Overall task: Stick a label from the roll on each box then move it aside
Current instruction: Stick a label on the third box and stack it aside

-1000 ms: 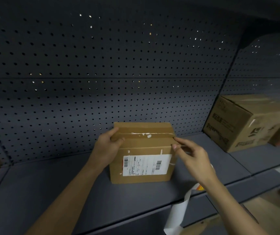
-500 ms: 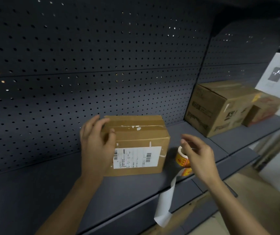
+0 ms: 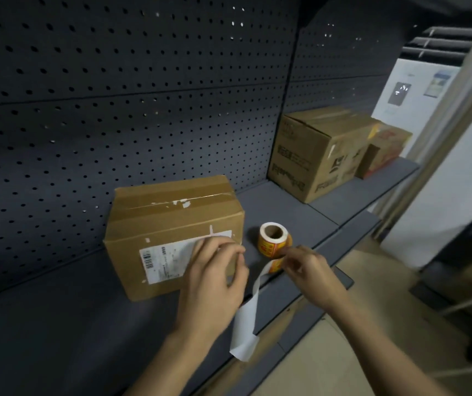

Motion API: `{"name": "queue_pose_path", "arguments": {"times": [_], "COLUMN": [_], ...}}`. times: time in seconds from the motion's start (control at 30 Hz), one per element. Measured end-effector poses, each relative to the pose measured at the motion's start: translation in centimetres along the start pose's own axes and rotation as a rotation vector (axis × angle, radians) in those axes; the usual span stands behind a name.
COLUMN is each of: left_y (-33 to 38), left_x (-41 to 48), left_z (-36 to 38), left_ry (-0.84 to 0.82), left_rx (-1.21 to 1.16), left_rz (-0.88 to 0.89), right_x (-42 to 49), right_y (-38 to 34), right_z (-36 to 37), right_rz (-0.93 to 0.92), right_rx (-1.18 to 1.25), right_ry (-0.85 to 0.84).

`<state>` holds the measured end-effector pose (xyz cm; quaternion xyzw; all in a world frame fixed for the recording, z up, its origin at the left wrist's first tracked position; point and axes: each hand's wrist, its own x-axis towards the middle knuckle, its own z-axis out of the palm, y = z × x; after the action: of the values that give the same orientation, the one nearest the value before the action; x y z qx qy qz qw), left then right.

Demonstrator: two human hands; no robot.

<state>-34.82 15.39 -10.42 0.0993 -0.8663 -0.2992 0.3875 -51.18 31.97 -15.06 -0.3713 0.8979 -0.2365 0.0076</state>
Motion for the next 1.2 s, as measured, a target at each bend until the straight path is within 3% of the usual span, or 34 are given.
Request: {"name": "queue_pose_path", "arguments": {"times": [0.3, 0.63, 0.87, 1.2], "left_y": [-1.3, -2.1, -3.1, -3.4], "left_x": [-0.2, -0.1, -0.5, -0.6], "left_z": [6.2, 7.1, 7.0, 6.9], "left_ry": [-0.383, -0.403, -0.404, -0.439], "left_rx": [-0.109, -0.21, -0.349, -0.396], "left_rz": [-0.33, -0.383, -0.524, -0.486], "right_x": [0.0, -0.1, -0.5, -1.3], "right_y": [-0.8, -1.9, -2.2, -2.7], "right_z": [-0.4, 0.0, 0.9, 0.7], "right_rz": [-0.069, -0.047, 0.002, 0.004], "right_rx": [0.023, 0.135, 0.295, 0.358], "right_ry": [-0.018, 0.015, 0.041, 0.006]}}
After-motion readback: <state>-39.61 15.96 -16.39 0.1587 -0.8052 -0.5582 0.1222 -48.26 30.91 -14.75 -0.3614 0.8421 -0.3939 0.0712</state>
